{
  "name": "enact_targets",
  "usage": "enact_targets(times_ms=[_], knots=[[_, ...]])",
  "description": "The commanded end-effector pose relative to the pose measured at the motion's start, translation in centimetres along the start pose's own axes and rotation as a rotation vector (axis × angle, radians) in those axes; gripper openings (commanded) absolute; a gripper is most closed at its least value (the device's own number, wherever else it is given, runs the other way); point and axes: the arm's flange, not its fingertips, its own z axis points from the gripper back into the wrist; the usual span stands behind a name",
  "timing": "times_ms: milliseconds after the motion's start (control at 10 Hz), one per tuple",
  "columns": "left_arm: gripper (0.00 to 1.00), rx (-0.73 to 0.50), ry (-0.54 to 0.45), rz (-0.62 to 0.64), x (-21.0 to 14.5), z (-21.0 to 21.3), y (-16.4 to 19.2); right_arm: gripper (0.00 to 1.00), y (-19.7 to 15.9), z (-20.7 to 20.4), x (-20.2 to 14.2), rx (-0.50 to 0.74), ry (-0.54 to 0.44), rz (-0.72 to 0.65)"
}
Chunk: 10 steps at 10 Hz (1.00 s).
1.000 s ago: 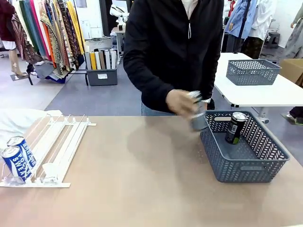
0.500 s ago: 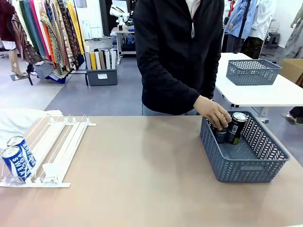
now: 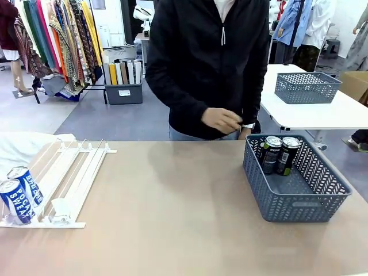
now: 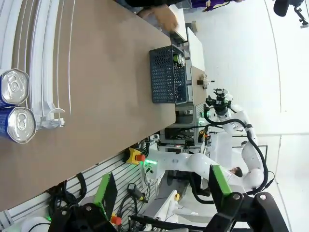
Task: Retrieve and store the cans from the dispenser.
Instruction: Pick up one can from the Automatic Can Dispenser and place it in the middle of the table.
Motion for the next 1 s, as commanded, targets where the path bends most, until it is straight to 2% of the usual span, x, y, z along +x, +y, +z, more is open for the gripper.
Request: enact_targets(times_ms=[0,100,200,300,400,500,700,800,900], knots=[[1.00,-0.022,-0.007,-0.010,0.0,-0.1,-0.1,1.00,0.3,0.0,0.1,0.011,0.000,0.009],[1.00,0.000,0.000,0.000,0.0,0.0,0.0,1.00,0.3,0.0,0.1,0.011,0.000,0.009],[1.00,0.074,0.002,-0.067,-0.5,0.0,-0.8,1.00,0.3,0.0,0.1,0.011,0.000,0.009],[1.00,0.309,-0.012,-0.051,-0.8,-0.5,-1.5,1.00,0.3,0.0,0.1,0.011,0.000,0.009],[1.00,0.616,-0.002,-0.116,-1.2,-1.3,-2.5,1.00,0.3,0.0,0.1,0.011,0.000,0.009],[1.00,0.786,0.051,-0.214,-2.3,-2.3,-3.5,1.00,0.3,0.0,0.1,0.011,0.000,0.009],[1.00,1.074,0.034,-0.234,-2.7,-5.0,-5.1,1.00,0.3,0.0,0.1,0.011,0.000,0.009],[1.00,1.173,0.039,-0.261,-2.4,-6.1,-5.6,1.00,0.3,0.0,0.1,0.011,0.000,0.009],[1.00,1.168,0.014,-0.261,-1.8,-6.9,-6.1,1.00,0.3,0.0,0.1,0.011,0.000,0.009]])
